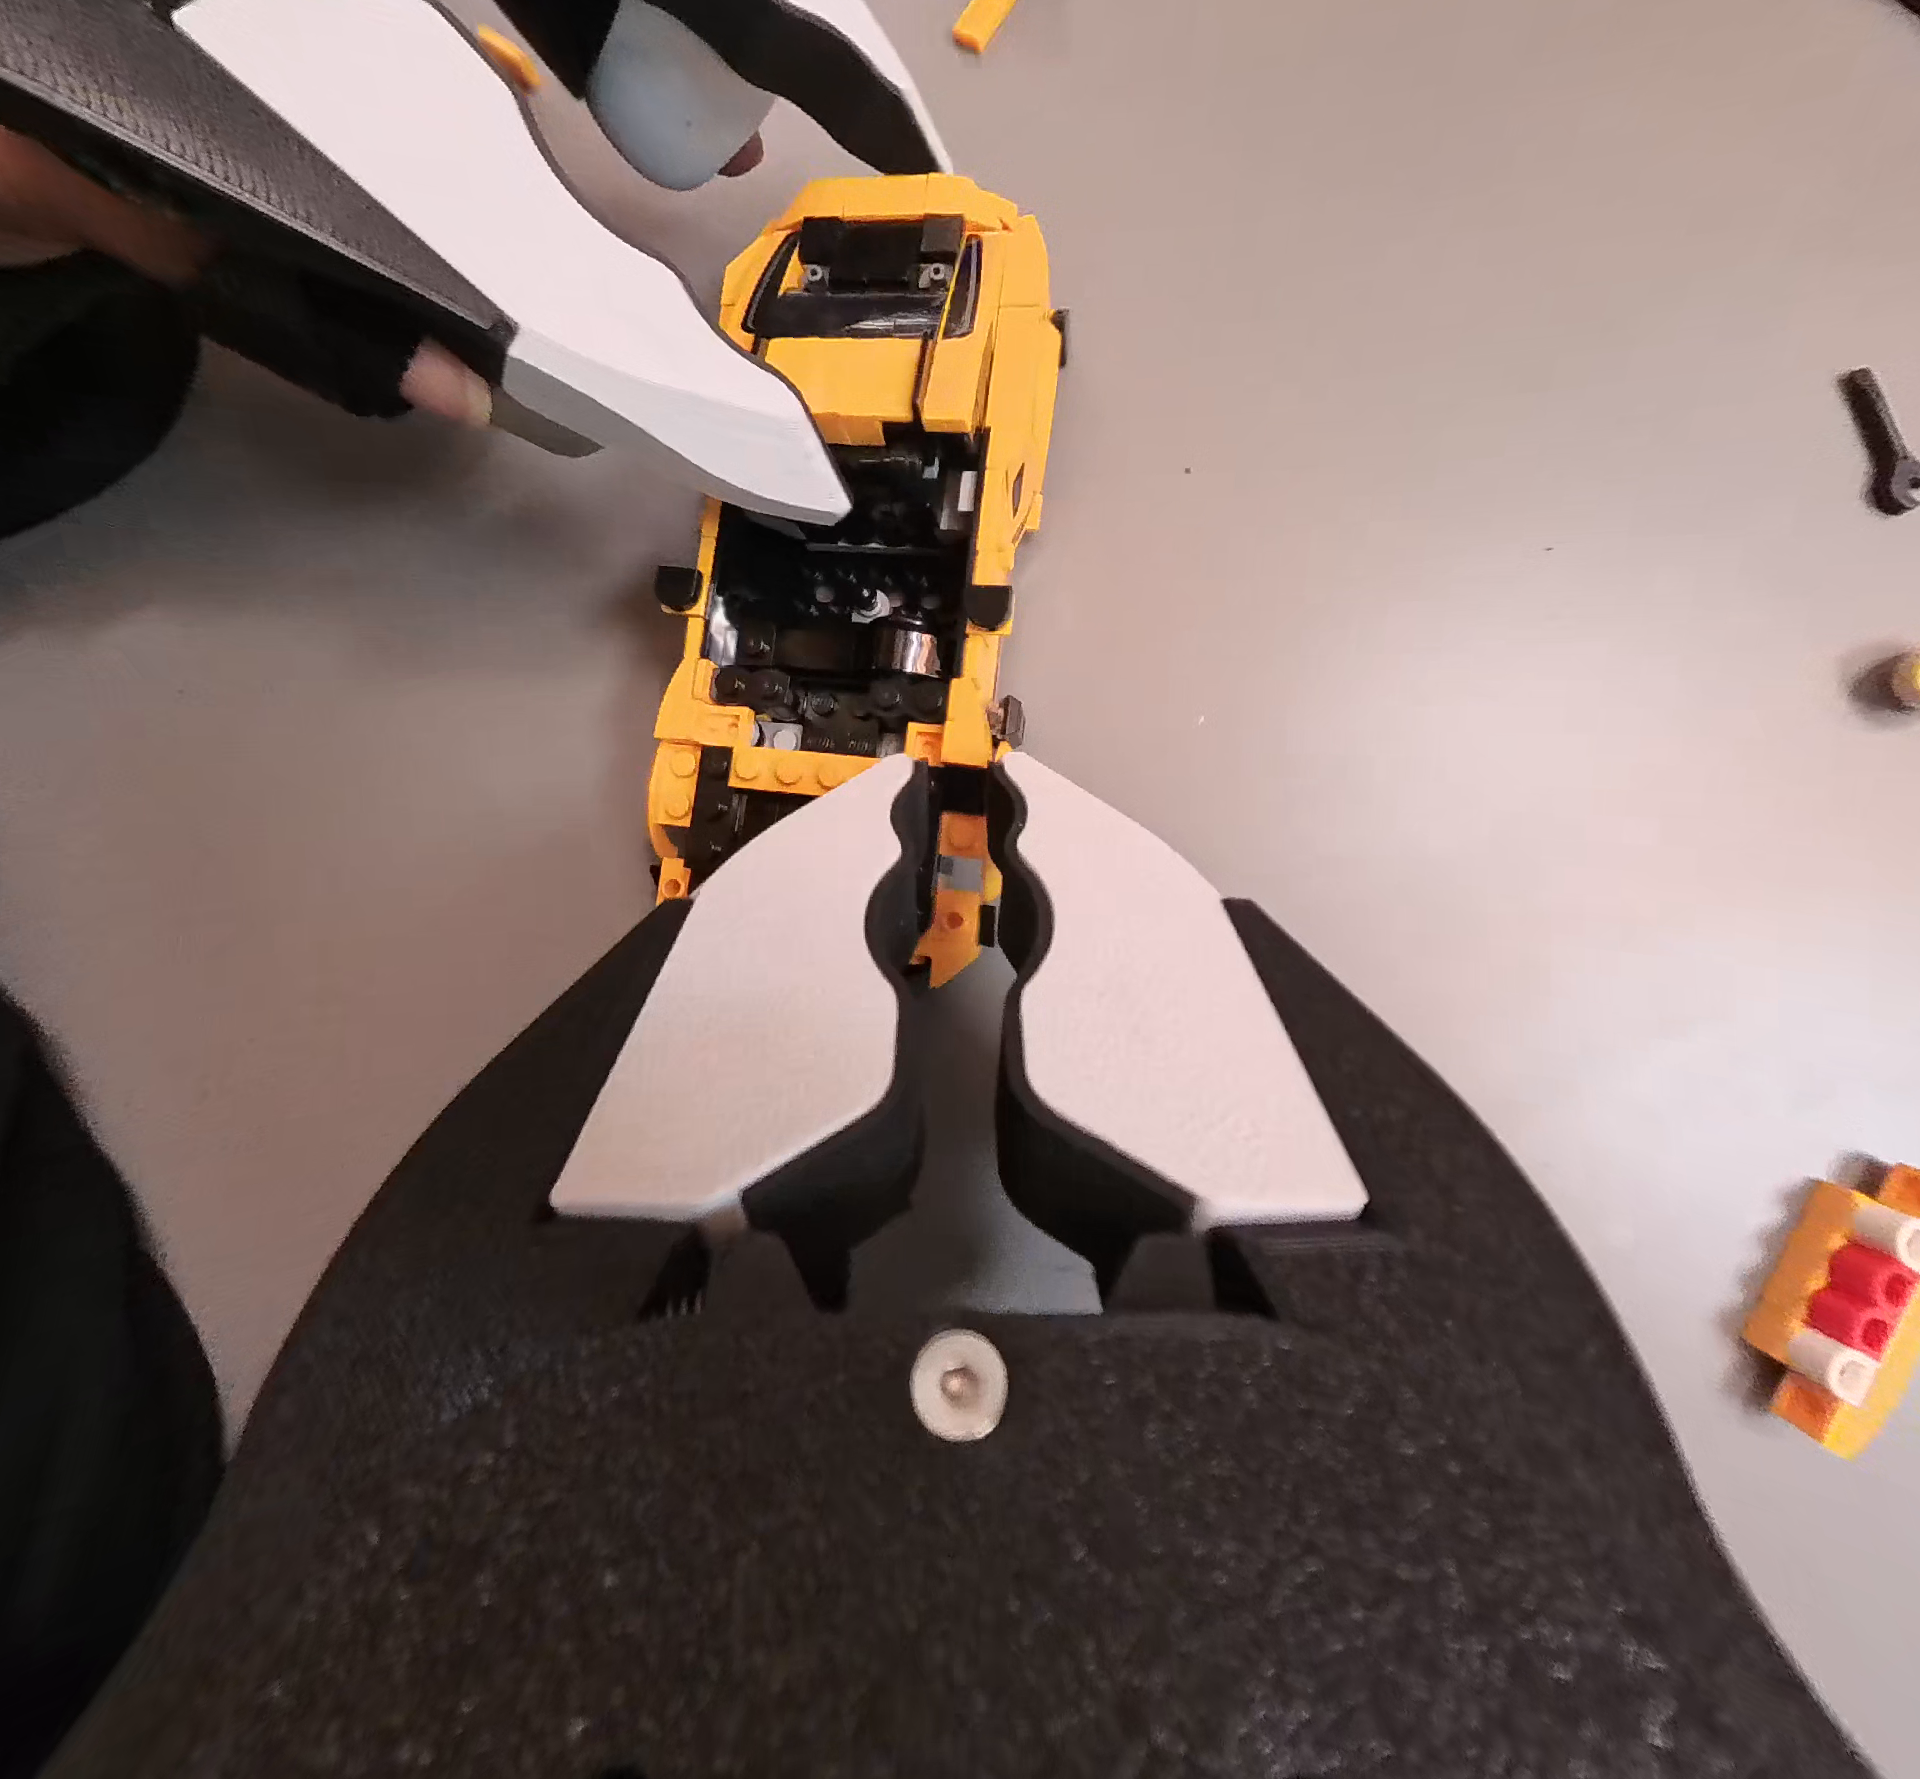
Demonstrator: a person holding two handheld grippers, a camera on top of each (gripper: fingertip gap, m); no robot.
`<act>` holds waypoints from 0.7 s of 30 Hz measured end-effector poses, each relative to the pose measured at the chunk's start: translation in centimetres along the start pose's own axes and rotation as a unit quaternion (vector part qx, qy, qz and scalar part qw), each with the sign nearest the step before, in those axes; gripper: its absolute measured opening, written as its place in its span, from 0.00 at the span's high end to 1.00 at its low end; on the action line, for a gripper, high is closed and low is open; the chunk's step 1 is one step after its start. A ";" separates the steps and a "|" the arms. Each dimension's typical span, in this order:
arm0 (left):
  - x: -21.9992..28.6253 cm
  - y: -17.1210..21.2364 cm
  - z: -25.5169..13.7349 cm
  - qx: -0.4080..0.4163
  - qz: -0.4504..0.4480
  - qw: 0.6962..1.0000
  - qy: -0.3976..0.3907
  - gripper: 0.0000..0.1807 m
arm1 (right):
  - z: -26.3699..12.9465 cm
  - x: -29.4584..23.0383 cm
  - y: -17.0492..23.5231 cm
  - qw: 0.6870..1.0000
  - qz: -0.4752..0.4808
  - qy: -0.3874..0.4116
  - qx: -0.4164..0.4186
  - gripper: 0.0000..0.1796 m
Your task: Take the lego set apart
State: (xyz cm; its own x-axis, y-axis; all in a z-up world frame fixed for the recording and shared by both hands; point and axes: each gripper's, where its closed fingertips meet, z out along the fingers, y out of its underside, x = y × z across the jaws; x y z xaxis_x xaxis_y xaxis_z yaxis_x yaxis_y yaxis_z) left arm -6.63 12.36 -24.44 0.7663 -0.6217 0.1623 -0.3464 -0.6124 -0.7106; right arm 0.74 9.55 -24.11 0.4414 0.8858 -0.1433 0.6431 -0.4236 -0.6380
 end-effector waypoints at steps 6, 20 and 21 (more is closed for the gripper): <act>0.0 0.3 -0.3 0.016 -0.010 1.000 -0.014 0.59 | 0.1 -0.2 0.1 1.000 0.012 -0.016 -0.009 0.94; 0.0 0.2 -0.2 0.035 -0.010 0.999 -0.022 0.60 | 0.2 -0.2 0.0 0.999 0.021 -0.028 -0.024 0.96; 0.0 0.2 -0.2 0.036 -0.009 0.999 -0.022 0.60 | 0.2 -0.2 0.0 0.999 0.018 -0.025 -0.022 0.97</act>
State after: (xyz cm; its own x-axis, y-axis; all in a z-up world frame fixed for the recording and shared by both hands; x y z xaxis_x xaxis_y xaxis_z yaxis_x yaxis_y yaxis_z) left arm -6.85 12.17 -24.42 0.7960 -0.5874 0.1462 -0.2940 -0.5862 -0.7549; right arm 0.54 9.44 -24.25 0.4338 0.8775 -0.2044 0.6546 -0.4629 -0.5977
